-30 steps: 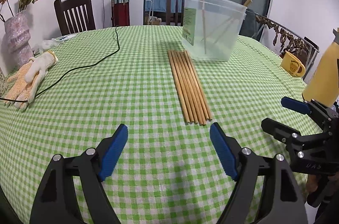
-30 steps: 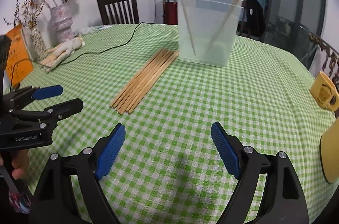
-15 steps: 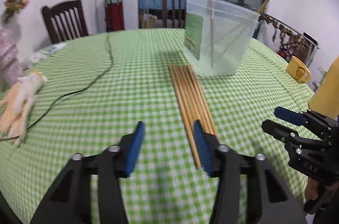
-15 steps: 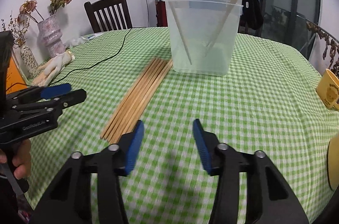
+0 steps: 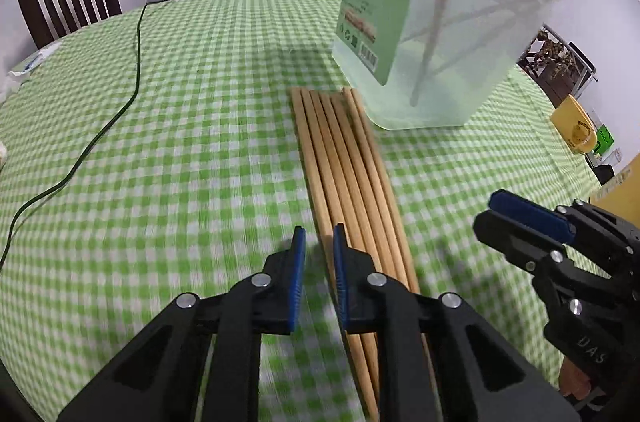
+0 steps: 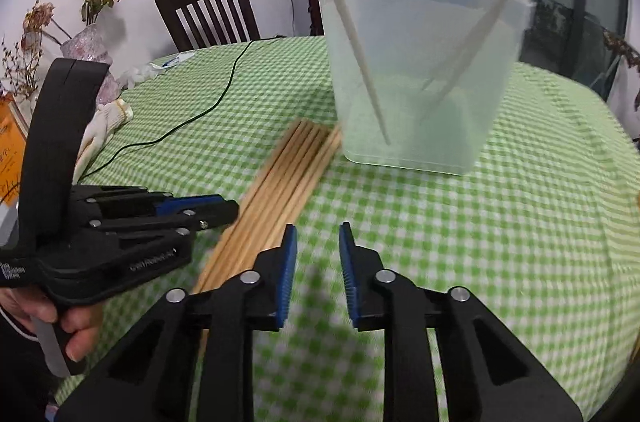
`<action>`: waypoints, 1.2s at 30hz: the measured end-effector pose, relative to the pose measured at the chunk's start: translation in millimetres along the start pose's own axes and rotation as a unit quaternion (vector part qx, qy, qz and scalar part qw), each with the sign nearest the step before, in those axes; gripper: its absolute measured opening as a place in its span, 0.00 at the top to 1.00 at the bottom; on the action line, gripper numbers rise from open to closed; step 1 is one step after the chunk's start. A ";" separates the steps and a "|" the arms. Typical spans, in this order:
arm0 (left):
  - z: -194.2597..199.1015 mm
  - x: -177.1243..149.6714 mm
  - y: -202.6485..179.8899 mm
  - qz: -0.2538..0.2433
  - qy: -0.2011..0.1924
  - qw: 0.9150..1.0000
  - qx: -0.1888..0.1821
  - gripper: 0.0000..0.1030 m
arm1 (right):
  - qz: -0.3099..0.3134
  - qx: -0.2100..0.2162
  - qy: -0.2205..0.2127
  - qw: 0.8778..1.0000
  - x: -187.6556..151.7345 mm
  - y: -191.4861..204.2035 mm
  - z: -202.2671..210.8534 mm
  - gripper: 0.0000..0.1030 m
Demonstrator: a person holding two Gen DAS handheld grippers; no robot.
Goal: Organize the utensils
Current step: 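Close the left gripper on one chopstick while the right gripper grasps another, then lift both held chopsticks off the table and carry them toward the container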
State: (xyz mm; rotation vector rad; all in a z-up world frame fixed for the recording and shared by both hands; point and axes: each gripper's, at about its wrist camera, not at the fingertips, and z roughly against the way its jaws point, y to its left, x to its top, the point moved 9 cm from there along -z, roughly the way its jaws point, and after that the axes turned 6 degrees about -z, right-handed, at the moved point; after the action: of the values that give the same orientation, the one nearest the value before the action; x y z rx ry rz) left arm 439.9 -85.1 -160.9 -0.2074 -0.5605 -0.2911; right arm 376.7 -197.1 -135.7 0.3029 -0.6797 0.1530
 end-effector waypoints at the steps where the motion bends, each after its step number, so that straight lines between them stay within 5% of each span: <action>1: -3.6 3.4 0.6 -0.001 0.002 1.000 -0.004 0.89 | -0.004 0.006 0.006 1.000 1.9 0.2 -5.6 0.80; 21: -24.9 34.7 9.1 -0.030 0.038 0.999 0.017 0.91 | -0.022 -0.016 0.041 0.999 18.3 1.9 -58.2 0.82; 28: -11.4 14.8 1.3 -0.032 0.027 0.999 0.007 0.96 | -0.009 -0.015 0.035 0.999 10.4 5.3 -55.1 0.82; 30: -6.6 8.7 -0.6 -0.033 0.025 0.999 0.005 0.97 | 0.004 -0.014 0.035 0.999 8.0 6.2 -53.6 0.90; 36: 18.0 -0.5 -0.2 -0.032 0.010 0.999 0.012 0.97 | 0.011 -0.016 0.038 0.999 4.1 0.3 -40.7 0.94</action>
State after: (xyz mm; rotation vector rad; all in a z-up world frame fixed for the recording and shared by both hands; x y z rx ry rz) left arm 430.6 -80.4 -146.2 -0.1643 -0.5519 -0.3487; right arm 403.9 -183.4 -163.0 0.2571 -0.6107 0.1742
